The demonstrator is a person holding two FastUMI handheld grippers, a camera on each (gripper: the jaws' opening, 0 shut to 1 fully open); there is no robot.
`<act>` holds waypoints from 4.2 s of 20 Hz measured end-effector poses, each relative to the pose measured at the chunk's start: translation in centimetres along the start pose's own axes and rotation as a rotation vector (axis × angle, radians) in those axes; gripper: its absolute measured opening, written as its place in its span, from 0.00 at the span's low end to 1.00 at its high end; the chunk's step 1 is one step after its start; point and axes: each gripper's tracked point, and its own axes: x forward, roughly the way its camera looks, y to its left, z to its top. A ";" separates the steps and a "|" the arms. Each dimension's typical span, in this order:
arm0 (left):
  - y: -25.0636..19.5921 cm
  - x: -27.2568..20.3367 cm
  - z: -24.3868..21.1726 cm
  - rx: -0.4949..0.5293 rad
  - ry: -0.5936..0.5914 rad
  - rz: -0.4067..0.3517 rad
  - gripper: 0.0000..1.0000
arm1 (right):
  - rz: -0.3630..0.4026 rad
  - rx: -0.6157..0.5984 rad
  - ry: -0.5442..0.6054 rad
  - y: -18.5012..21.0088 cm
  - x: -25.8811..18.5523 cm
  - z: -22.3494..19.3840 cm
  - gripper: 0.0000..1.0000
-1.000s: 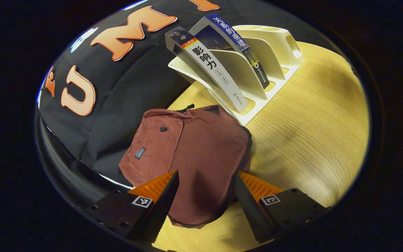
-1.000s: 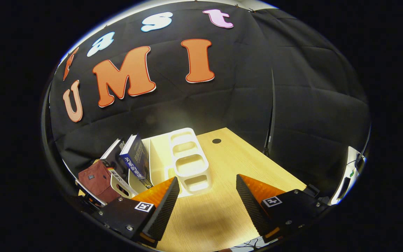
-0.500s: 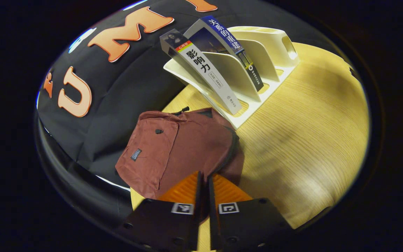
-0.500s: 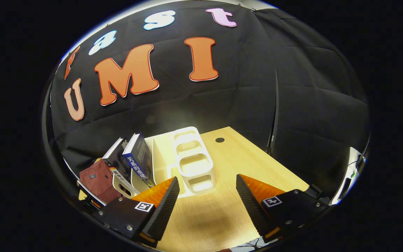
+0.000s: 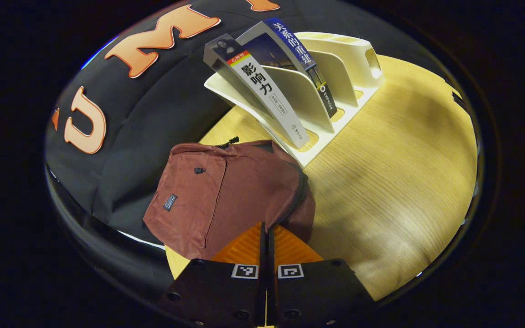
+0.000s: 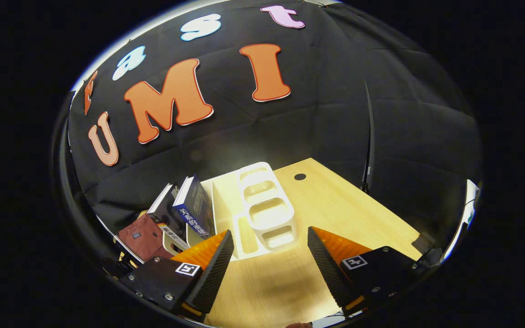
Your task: Open the schoolbag, grab two books from the bookshelf and put them into the schoolbag.
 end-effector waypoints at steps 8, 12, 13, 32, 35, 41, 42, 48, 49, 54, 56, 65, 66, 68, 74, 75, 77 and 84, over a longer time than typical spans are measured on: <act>8.7 -4.5 2.2 -0.081 -0.054 -0.057 0.01 | 0.072 -0.016 -0.003 6.1 -0.3 1.1 0.97; 15.6 -5.3 3.8 -0.127 -0.116 -0.040 0.01 | 0.068 -0.032 -0.002 8.3 -0.7 0.8 0.97; 17.2 -5.1 3.9 -0.129 -0.123 -0.036 0.01 | 0.065 -0.039 -0.003 8.9 -0.8 0.8 0.97; 24.1 -1.7 5.5 -0.137 -0.224 -0.129 0.01 | 0.222 -0.366 0.252 27.7 3.4 6.9 0.97; 24.0 -1.1 5.0 -0.148 -0.216 -0.150 0.01 | 0.220 -0.375 0.364 29.1 6.3 6.2 0.97; 24.1 -0.1 4.4 -0.150 -0.199 -0.176 0.01 | 0.137 -0.366 0.575 29.5 12.7 2.3 0.97; 24.1 0.1 4.1 -0.153 -0.193 -0.178 0.01 | 0.117 -0.363 0.609 29.2 13.6 1.6 0.98; 24.2 1.4 3.1 -0.165 -0.163 -0.192 0.01 | 0.052 -0.356 0.704 28.0 16.5 -1.2 0.98; 24.3 1.4 3.2 -0.162 -0.161 -0.191 0.01 | 0.043 -0.350 0.716 27.9 17.0 -1.6 0.98; 24.4 1.9 3.3 -0.153 -0.151 -0.192 0.01 | 0.008 -0.325 0.776 27.4 18.2 -3.6 0.82; 24.3 2.1 3.3 -0.154 -0.145 -0.196 0.01 | -0.011 -0.344 0.791 26.5 18.6 -4.2 0.56; 24.1 1.7 3.4 -0.150 -0.153 -0.219 0.01 | 0.033 -0.289 0.675 27.9 15.3 1.6 0.33; 24.1 1.5 3.2 -0.151 -0.153 -0.225 0.10 | 0.028 -0.293 0.649 27.7 14.7 2.7 0.33; 24.1 1.4 3.3 -0.155 -0.156 -0.232 0.01 | 0.020 -0.280 0.595 27.2 13.2 5.0 0.32; 24.0 1.3 3.6 -0.164 -0.158 -0.243 0.01 | 0.077 -0.138 0.449 25.9 5.3 10.1 0.31; 24.0 1.2 3.6 -0.166 -0.155 -0.243 0.01 | 0.096 -0.098 0.427 25.8 3.7 10.4 0.31; 24.1 1.2 3.4 -0.177 -0.150 -0.235 0.01 | 0.144 -0.007 0.397 25.5 0.9 10.3 0.30; 23.8 0.2 3.7 -0.204 -0.144 -0.226 0.01 | 0.280 0.401 0.434 24.7 -3.8 0.2 0.30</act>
